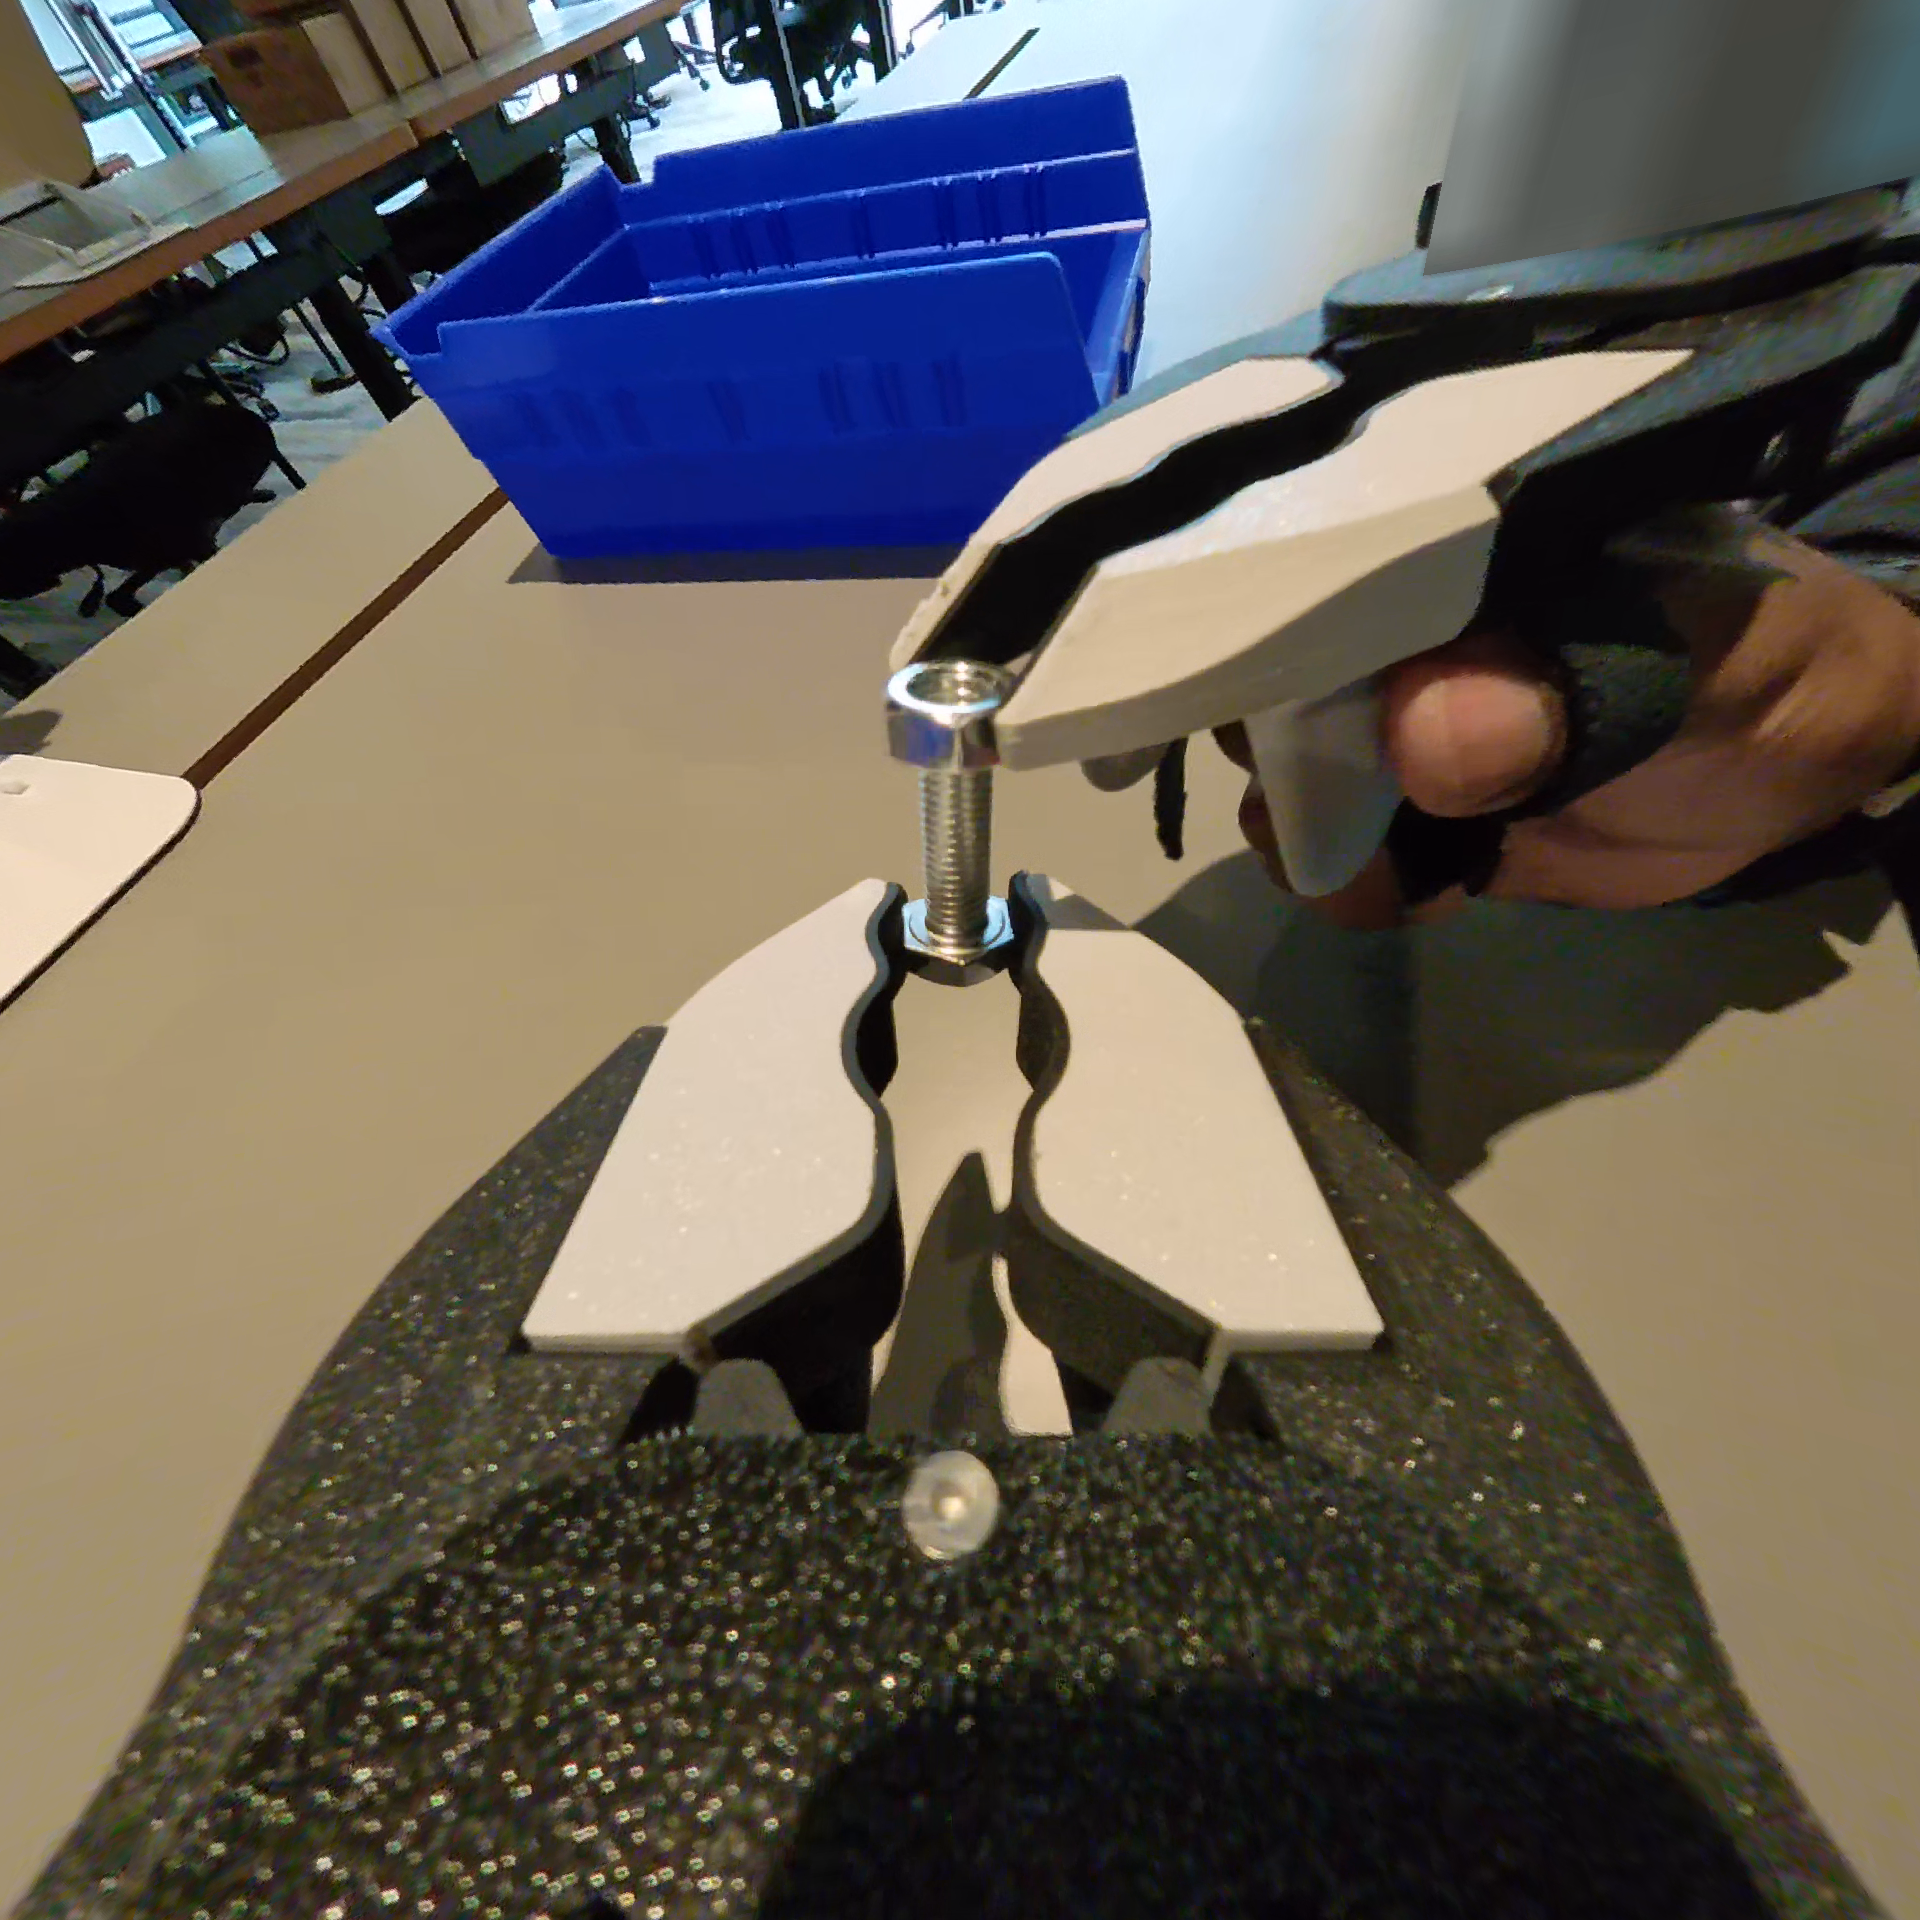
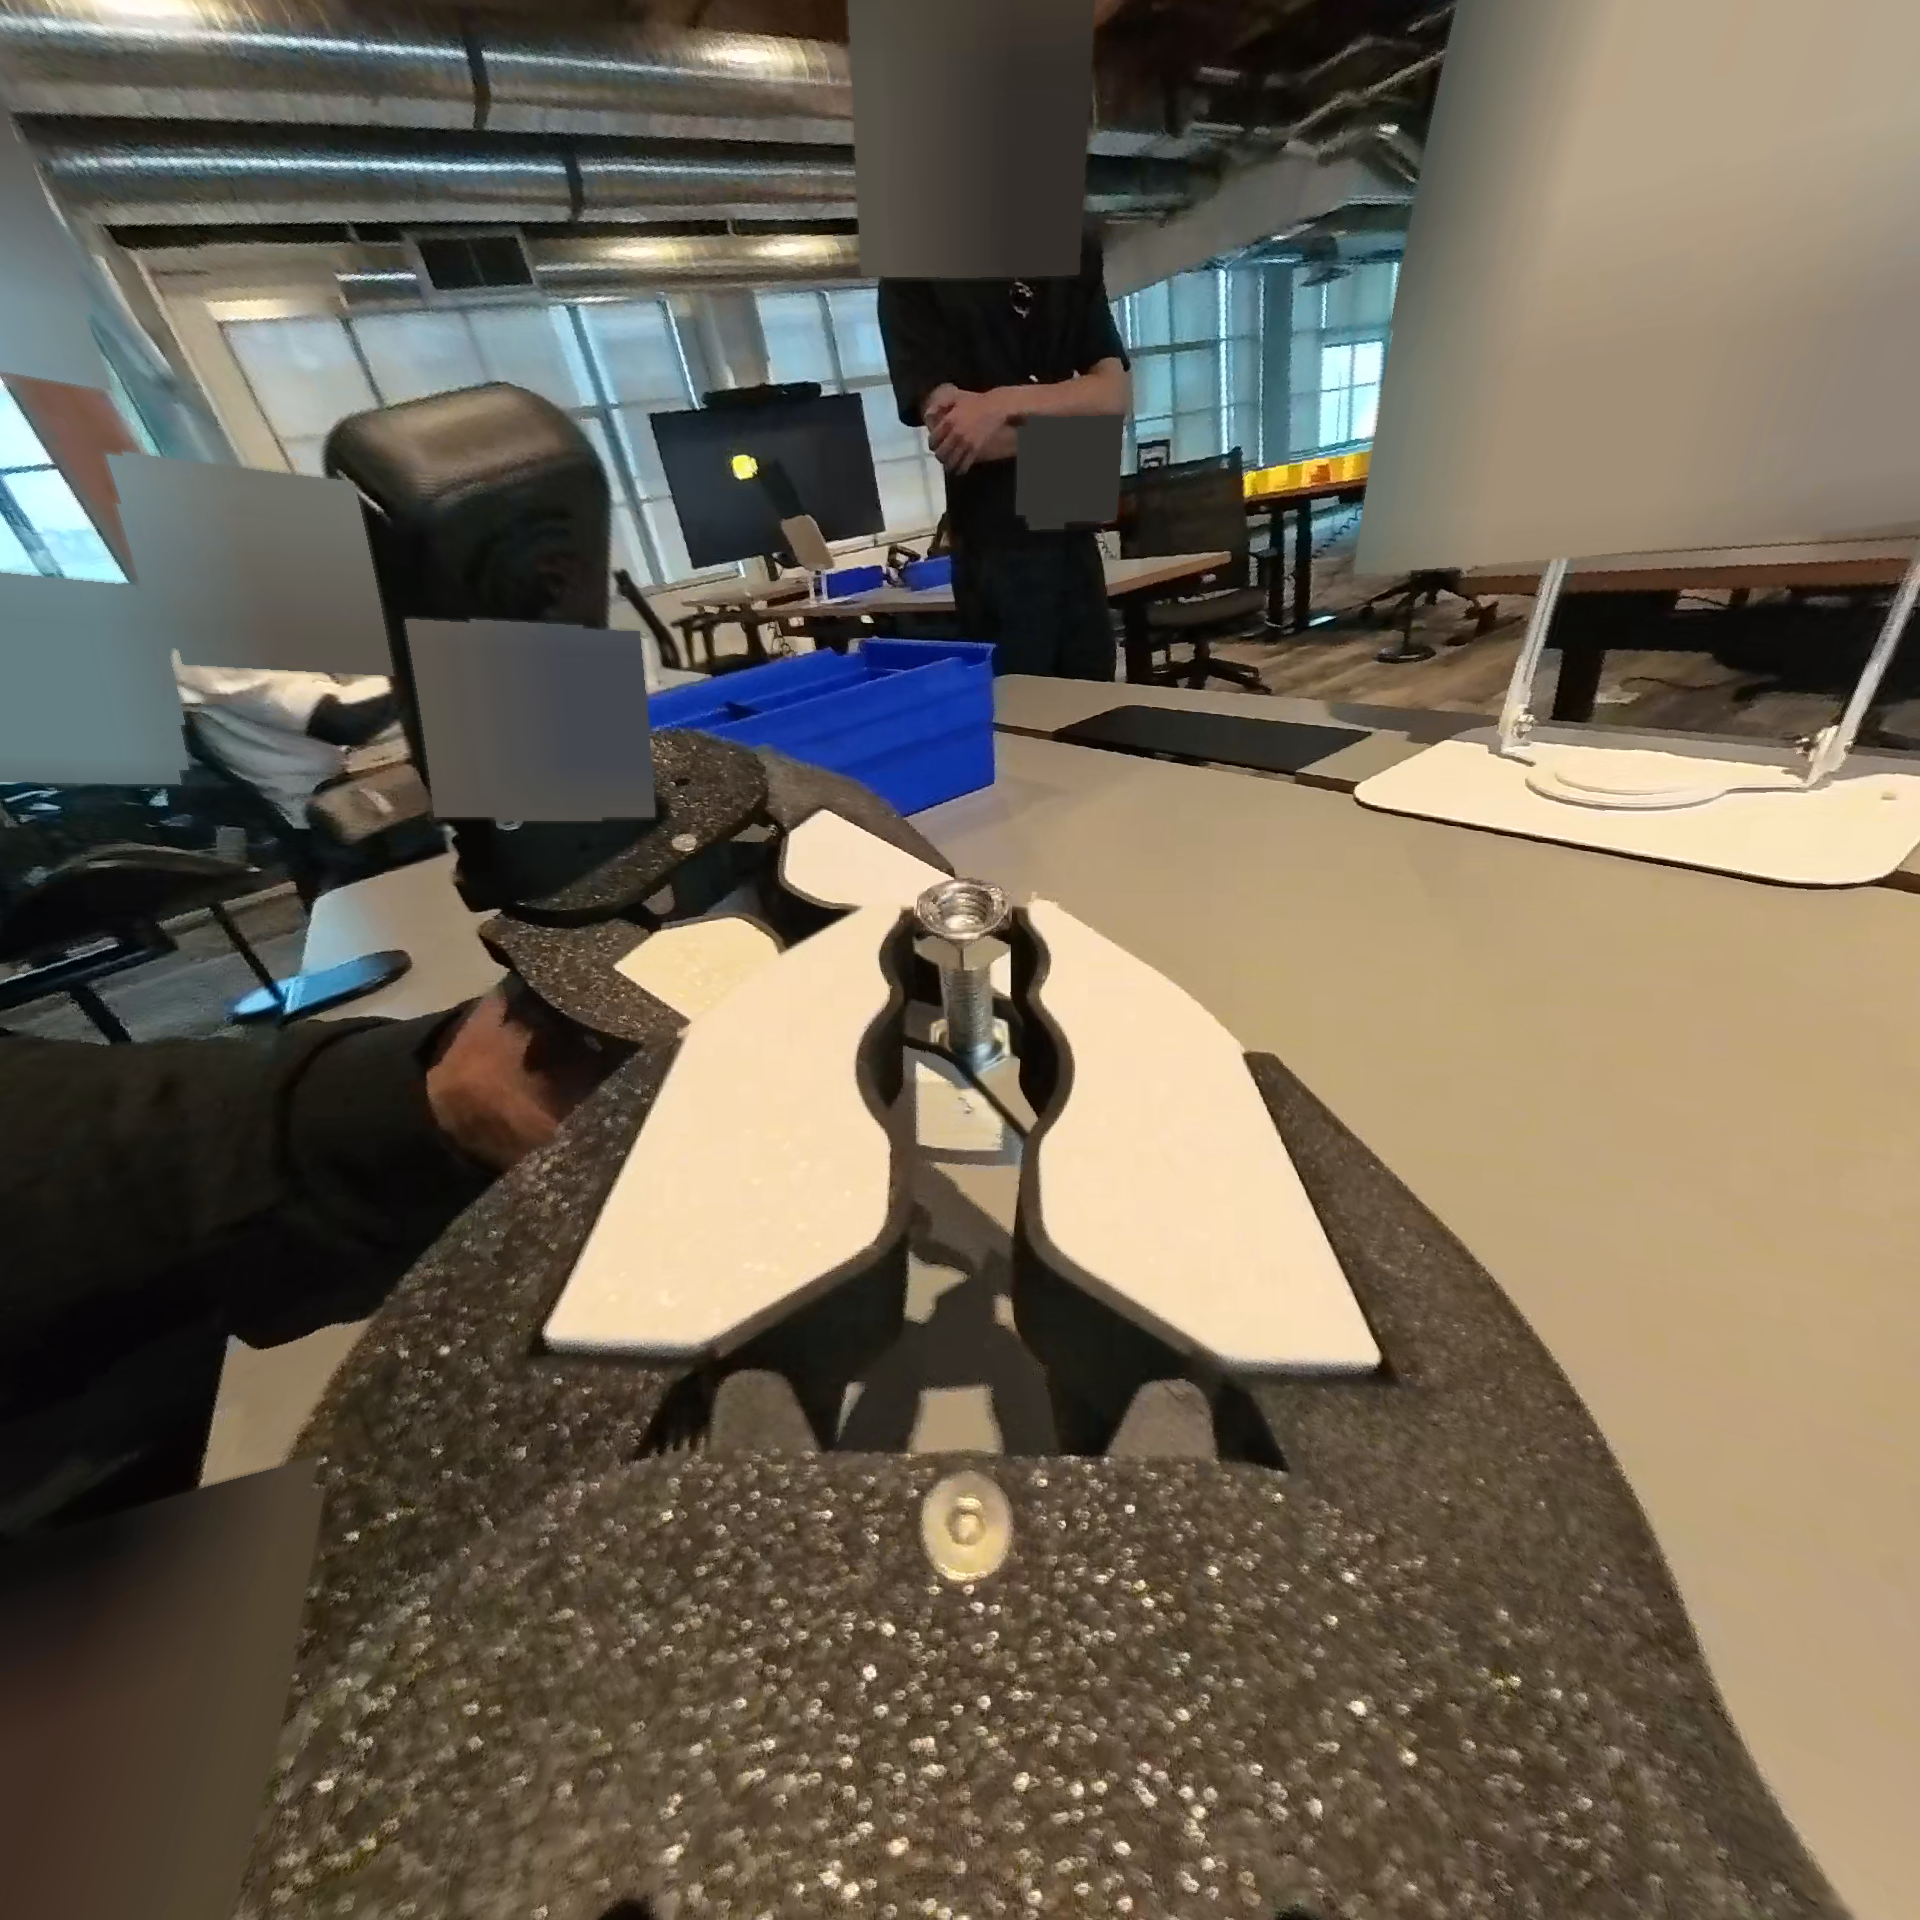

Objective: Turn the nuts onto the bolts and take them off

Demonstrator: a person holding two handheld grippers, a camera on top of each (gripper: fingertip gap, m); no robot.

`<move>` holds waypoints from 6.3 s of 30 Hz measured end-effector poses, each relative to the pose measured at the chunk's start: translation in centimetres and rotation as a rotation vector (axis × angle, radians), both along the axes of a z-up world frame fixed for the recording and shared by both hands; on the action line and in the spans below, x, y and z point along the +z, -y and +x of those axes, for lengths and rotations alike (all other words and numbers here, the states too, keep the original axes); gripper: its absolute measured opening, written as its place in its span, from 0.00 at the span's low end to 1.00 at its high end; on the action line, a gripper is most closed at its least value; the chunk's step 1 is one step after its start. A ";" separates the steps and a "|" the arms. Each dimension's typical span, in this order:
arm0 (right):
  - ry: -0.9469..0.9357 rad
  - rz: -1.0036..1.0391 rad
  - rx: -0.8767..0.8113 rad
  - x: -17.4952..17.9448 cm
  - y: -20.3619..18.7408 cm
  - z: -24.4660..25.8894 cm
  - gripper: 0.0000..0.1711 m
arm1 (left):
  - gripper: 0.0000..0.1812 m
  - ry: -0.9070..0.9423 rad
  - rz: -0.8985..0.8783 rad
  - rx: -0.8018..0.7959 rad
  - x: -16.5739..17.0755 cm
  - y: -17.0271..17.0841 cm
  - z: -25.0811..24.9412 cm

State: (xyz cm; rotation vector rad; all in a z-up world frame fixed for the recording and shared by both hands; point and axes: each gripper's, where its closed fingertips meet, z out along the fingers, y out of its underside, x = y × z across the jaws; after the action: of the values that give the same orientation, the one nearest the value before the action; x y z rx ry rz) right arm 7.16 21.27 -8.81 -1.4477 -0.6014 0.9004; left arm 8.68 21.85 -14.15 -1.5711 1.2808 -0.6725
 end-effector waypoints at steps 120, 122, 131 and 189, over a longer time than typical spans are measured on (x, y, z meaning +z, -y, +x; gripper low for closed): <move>1.209 -0.043 0.745 -13.2 -16.3 -7.5 0.27 | 0.10 -0.033 -0.282 0.323 -1.0 -8.0 -14.5; 1.241 -0.054 0.758 -13.3 -16.3 -7.7 0.26 | 0.10 -0.037 -0.289 0.324 -1.2 -8.0 -14.4; 1.356 -0.007 0.877 -13.4 -15.5 -8.0 0.18 | 0.10 -0.048 -0.286 0.313 -1.4 -7.9 -14.2; 0.793 0.676 0.255 -4.1 -0.2 -2.1 0.10 | 0.10 -0.459 0.560 0.168 -2.0 -3.1 -4.7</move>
State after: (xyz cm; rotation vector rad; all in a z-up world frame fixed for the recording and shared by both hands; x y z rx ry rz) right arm 5.11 21.44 -12.88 -1.0668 -1.5394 0.2083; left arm 4.02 24.96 -16.12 -1.3688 1.4805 0.1686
